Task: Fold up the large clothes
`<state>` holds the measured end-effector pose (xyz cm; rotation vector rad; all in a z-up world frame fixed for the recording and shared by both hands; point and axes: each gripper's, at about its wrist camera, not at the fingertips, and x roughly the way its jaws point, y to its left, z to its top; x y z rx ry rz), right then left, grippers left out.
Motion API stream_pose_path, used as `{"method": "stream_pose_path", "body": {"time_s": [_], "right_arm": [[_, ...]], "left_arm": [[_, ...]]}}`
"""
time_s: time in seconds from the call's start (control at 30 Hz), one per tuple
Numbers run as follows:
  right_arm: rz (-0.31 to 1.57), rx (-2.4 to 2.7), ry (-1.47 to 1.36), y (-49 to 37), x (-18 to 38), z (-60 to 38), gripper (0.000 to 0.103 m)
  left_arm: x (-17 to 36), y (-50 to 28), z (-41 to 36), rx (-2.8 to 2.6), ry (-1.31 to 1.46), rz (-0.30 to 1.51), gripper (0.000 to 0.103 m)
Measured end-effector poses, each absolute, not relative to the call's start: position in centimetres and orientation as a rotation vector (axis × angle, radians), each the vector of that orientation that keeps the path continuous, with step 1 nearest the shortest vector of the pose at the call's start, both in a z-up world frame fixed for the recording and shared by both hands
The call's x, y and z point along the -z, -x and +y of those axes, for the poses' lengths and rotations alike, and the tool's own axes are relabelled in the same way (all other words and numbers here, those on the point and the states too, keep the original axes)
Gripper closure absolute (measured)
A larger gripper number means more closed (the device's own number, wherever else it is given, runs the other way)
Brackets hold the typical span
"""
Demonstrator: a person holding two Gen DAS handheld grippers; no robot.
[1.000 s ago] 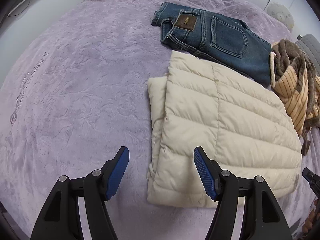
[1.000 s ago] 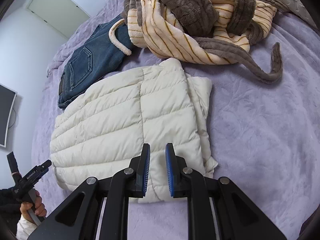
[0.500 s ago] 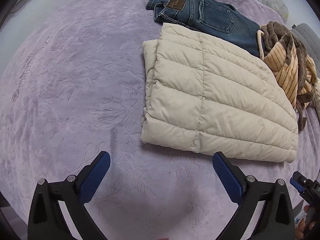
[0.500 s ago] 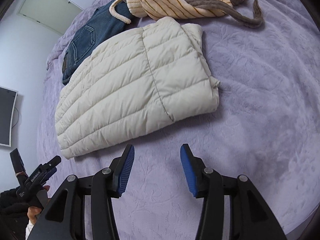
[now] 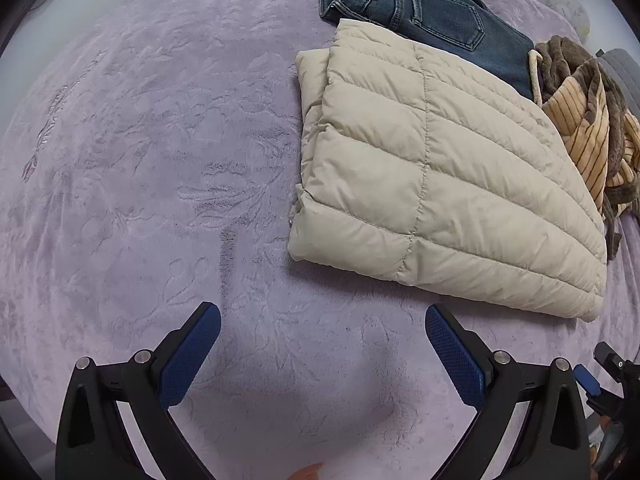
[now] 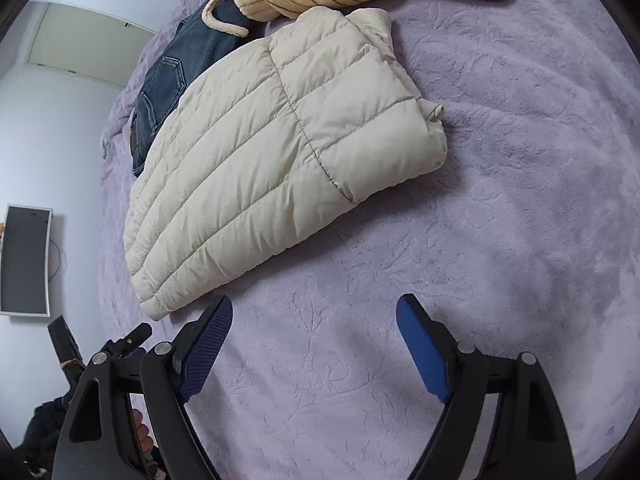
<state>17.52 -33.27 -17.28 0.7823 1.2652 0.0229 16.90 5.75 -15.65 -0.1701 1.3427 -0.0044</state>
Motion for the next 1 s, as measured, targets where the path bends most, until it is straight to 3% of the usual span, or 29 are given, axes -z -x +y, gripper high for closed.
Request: {"method": "stream_pose_path", "body": {"time_s": [0.2,0.5,1.0], "right_arm": [[1.265,-0.07,-0.862,-18.0,18.2,-33.4,0.017],[1.208,-0.127,-1.109,-19.7,20.5,-34.9,0.017],[1.124,-0.15,-1.26,-24.7,23.5,-35.6,0.016]], "left_arm": [[16.8,-17.4,6.0,0.028,0.222,1.356,0.001],[19.9,-18.5,9.1,0.176,0.706,1.346,0.001],[22.4,-23.2,8.2,0.152,0.774,1.292,0.001]]}}
